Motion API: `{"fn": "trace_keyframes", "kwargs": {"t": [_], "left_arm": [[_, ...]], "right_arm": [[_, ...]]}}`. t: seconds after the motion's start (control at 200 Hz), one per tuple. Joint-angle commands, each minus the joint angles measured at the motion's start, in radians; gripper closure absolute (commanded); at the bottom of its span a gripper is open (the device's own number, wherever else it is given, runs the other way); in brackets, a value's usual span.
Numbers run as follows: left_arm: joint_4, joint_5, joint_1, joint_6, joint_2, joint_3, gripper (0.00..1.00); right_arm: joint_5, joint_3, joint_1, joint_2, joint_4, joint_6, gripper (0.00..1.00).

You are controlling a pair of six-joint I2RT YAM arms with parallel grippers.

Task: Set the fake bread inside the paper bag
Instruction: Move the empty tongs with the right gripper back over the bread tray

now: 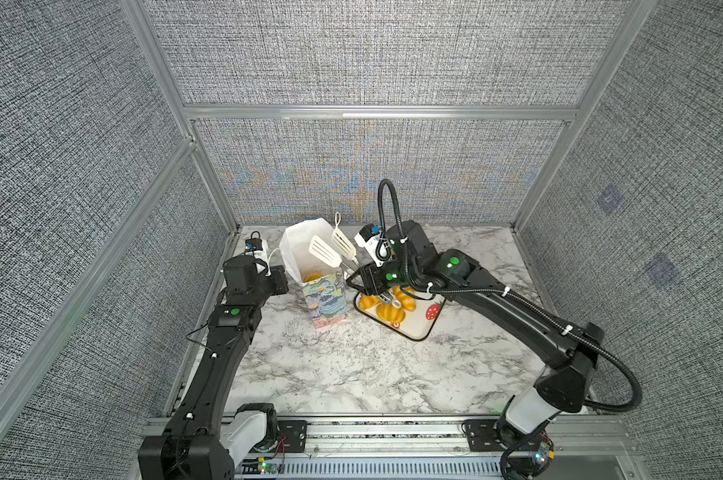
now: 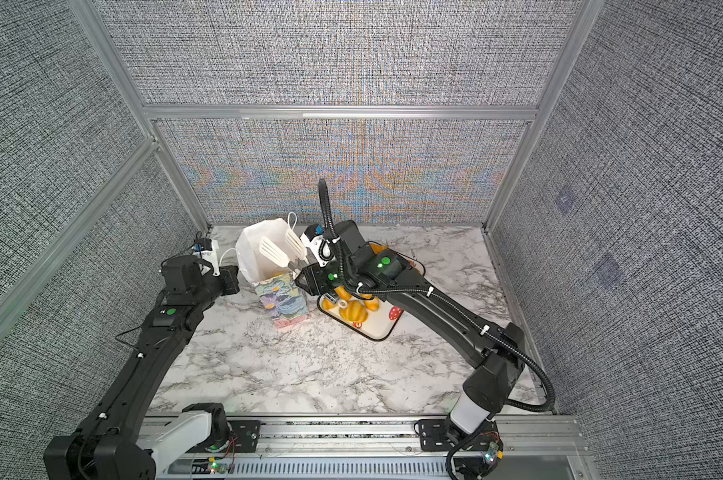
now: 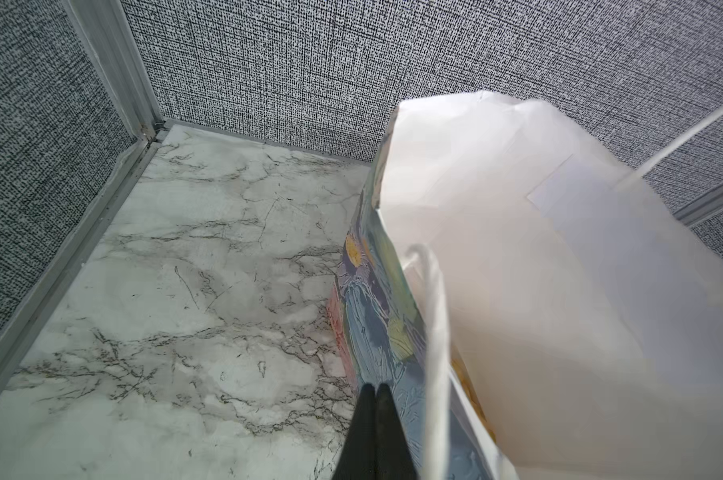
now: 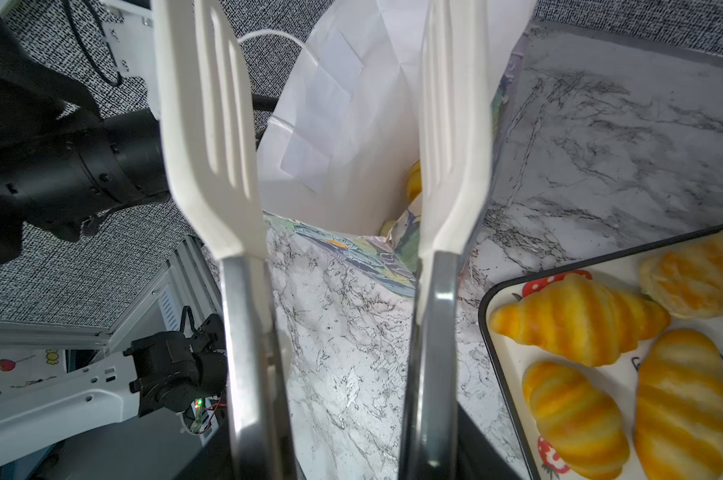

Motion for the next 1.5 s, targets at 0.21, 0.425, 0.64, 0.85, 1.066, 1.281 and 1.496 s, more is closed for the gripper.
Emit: {"fn": "trace_keyframes", "kwargs": {"t": [0.21,0.425,0.64,0.85,1.066,1.281,1.496], "left_arm": [[0.012,0.001,0.002,-0.001,0.004,-0.003,1.00],[0.015,0.008,0.002,-0.002,0.006,0.001,1.00],[0.015,0.011,0.002,-0.002,0.000,-0.011,1.00],[0.016,0.005,0.003,-0.002,0.000,-0.011,1.00],[0.019,0.008,0.003,-0.003,0.001,-0.003,1.00],[0.020,0.016,0.003,-0.005,-0.002,-0.004,1.00],[0.019,0.016,0.003,-0.005,-0.010,-0.010,1.00]], "right_arm": [[0.112,0.032,-0.006,-0.111,-0.041,-0.043,0.46],[0.178,0.023,-0.059,-0.176,-0.094,-0.068,0.46],[0.221,0.005,-0.164,-0.189,-0.147,-0.060,0.47],[0.265,-0.011,-0.247,-0.156,-0.194,-0.052,0.47],[0.293,-0.049,-0.290,-0.123,-0.199,-0.062,0.47],[0.305,-0.077,-0.338,-0.073,-0.203,-0.059,0.47],[0.388,-0.075,-0.362,0.001,-0.234,-0.047,0.47]]}}
